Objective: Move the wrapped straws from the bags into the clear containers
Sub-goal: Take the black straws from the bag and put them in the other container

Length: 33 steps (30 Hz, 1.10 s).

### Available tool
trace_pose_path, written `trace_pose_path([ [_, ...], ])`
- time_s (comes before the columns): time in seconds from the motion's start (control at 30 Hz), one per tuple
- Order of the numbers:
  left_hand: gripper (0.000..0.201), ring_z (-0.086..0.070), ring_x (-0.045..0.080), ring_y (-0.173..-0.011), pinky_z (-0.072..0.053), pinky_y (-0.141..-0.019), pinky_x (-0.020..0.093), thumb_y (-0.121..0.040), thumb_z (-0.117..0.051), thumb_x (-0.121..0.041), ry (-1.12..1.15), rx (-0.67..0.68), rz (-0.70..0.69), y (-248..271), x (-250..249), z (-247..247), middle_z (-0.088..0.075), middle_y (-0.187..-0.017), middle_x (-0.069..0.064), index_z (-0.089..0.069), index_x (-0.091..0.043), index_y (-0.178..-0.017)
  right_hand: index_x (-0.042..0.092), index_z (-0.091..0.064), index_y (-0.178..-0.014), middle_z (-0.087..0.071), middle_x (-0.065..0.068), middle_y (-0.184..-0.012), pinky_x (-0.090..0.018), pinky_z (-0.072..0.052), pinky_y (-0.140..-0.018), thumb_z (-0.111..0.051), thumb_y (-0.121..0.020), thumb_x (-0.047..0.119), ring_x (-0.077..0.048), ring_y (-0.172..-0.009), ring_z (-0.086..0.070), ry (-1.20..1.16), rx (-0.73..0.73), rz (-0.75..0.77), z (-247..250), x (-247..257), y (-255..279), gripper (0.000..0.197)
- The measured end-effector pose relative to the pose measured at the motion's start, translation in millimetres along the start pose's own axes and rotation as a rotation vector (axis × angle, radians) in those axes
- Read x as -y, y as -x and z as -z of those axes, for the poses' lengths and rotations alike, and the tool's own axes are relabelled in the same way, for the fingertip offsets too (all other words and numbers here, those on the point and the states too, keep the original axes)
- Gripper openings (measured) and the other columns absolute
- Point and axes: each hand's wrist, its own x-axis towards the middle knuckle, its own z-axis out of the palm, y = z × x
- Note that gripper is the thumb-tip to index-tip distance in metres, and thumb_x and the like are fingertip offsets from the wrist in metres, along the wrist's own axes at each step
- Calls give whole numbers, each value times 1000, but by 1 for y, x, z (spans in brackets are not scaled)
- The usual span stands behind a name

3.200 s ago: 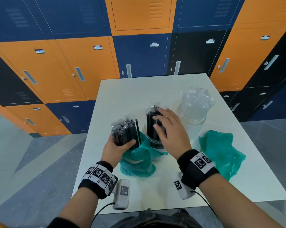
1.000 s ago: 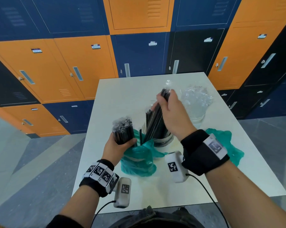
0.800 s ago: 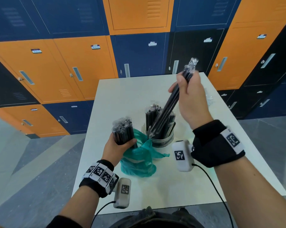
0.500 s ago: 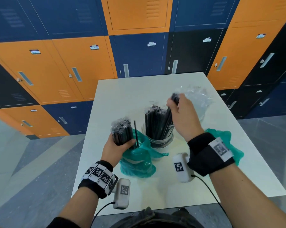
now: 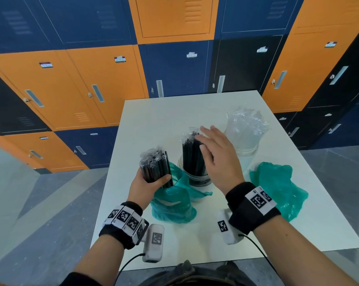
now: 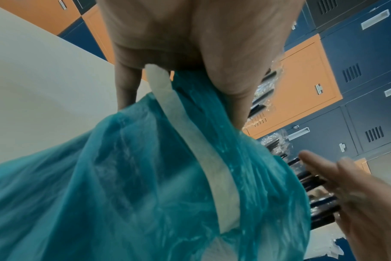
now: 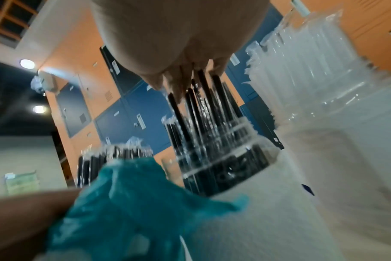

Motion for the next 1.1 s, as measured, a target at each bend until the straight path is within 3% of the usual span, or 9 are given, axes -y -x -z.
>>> trace_pose_path([
  [0.17,56,-60,11,-95,-45,-80,23,-71,-85,-33,7,-2,-2,-2,2,1,-61,-98,-16,-50,-28,-114,16,-43,-144,-36,4,-154,-33,-3,-122,-19,-103,34,-12,-147,-20,271,161,41,-17,-12,13,51],
  [0.3,57,-61,11,-96,-46,-82,24,-70,-86,-33,14,-6,-3,-3,4,2,-63,-102,-12,-52,-27,-115,26,-54,-135,-45,9,-146,-48,-4,-119,-29,-102,35,-20,-144,-24,410,78,7,-18,-8,9,42],
  [0.4,56,-62,11,-95,-47,-79,24,-68,-87,-32,28,-16,-1,-3,5,3,-64,-99,-13,-54,-26,-114,30,-64,-116,-53,6,-133,-46,-16,-113,-47,-97,34,-24,-130,-34,349,-111,16,-14,14,6,26],
  [0.47,57,-64,9,-94,-49,-75,23,-66,-89,-32,32,-17,-10,-4,7,5,-67,-101,-11,-58,-23,-114,26,-67,-104,-59,5,-116,-37,-32,-98,-55,-93,28,-20,-111,-45,213,-158,79,-12,29,6,16],
  [0.6,60,-66,8,-94,-50,-74,23,-65,-90,-29,41,-1,-14,-6,10,9,-71,-103,-7,-62,-21,-117,20,-60,-117,-61,9,-104,-26,-47,-82,-54,-95,19,3,-73,-47,-190,175,-46,-22,48,7,23],
  [0.7,63,-69,12,-96,-54,-84,32,-61,-92,-35,53,35,1,-7,14,12,-74,-102,-4,-66,-21,-116,23,-39,-143,-56,5,-130,-31,-44,-98,-55,-95,25,-2,-87,-55,-231,390,-212,-35,52,4,51],
  [0.83,56,-70,13,-95,-55,-82,32,-65,-90,-28,100,61,9,-3,13,14,-75,-100,-4,-67,-21,-116,22,-18,-154,-40,1,-151,-32,-38,-107,-59,-94,31,-16,-106,-51,-308,546,-305,-46,58,-3,72],
  [1.03,61,-70,15,-93,-54,-79,31,-58,-92,-34,113,49,15,-2,12,13,-75,-98,-2,-68,-21,-112,13,-47,-138,-50,-6,-132,-18,-34,-94,-61,-94,29,-18,-110,-52,-267,494,-359,-56,61,-4,49],
  [1.1,54,-70,15,-93,-55,-81,33,-63,-91,-28,109,45,10,-1,12,13,-75,-97,-3,-68,-22,-111,10,-52,-131,-49,-6,-126,-12,-30,-86,-61,-93,32,-13,-100,-49,-261,474,-371,-57,61,-1,44],
])
